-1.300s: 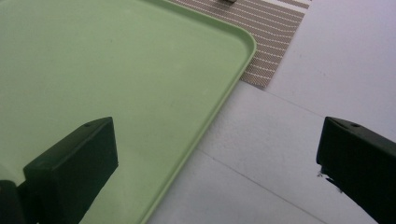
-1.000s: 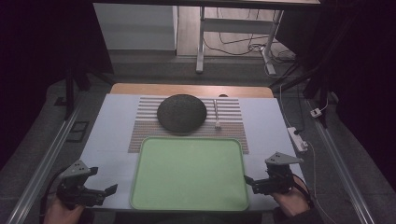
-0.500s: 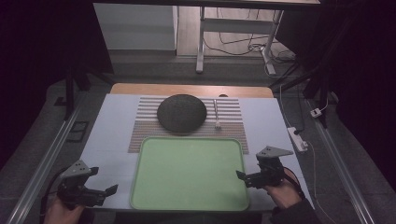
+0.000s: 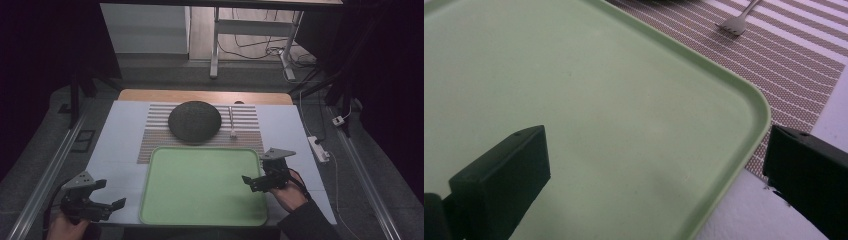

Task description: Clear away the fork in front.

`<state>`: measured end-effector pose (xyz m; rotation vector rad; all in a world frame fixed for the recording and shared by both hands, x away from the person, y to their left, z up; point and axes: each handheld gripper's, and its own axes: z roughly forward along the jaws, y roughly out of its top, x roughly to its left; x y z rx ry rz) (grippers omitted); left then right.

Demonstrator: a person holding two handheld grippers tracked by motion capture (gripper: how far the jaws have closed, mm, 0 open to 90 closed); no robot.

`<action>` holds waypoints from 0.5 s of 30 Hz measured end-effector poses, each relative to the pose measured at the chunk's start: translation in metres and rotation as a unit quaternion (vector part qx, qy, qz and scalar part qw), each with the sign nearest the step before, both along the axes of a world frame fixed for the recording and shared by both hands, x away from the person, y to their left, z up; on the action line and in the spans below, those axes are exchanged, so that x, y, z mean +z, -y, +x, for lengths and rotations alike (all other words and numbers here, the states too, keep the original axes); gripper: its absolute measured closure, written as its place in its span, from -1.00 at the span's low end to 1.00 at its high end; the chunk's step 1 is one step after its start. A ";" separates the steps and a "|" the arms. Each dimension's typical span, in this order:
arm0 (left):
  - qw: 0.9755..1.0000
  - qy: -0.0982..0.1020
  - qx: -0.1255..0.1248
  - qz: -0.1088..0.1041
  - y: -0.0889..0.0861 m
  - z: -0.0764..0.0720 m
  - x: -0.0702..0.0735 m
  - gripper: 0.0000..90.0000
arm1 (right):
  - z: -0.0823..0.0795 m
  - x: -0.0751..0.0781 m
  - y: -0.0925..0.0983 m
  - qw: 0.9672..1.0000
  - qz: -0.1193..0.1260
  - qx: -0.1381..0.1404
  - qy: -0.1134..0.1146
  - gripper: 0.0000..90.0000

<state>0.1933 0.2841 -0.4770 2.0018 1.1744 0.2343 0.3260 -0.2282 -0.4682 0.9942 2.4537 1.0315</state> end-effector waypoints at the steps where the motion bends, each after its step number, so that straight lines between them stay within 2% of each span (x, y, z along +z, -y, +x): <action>1: 1.000 0.000 0.000 0.001 0.000 0.000 0.000 -1.00 | 0.002 -0.001 -0.001 1.000 -0.004 0.000 0.002 -1.00; 7: 1.000 -0.001 -0.002 0.003 0.001 0.000 0.000 -1.00 | 0.016 -0.004 -0.006 1.000 -0.005 -0.009 -0.007 -1.00; 11: 1.000 -0.002 -0.003 0.002 0.001 0.001 0.000 -1.00 | 0.034 -0.007 -0.013 0.999 -0.029 -0.015 -0.010 -1.00; 13: 1.000 -0.002 -0.003 0.001 0.000 0.001 0.000 -1.00 | 0.037 -0.008 -0.014 0.999 -0.032 -0.017 -0.011 -1.00; 15: 1.000 -0.003 -0.003 0.001 0.000 0.001 0.000 -1.00 | 0.047 -0.011 -0.019 0.999 -0.040 -0.031 -0.007 -1.00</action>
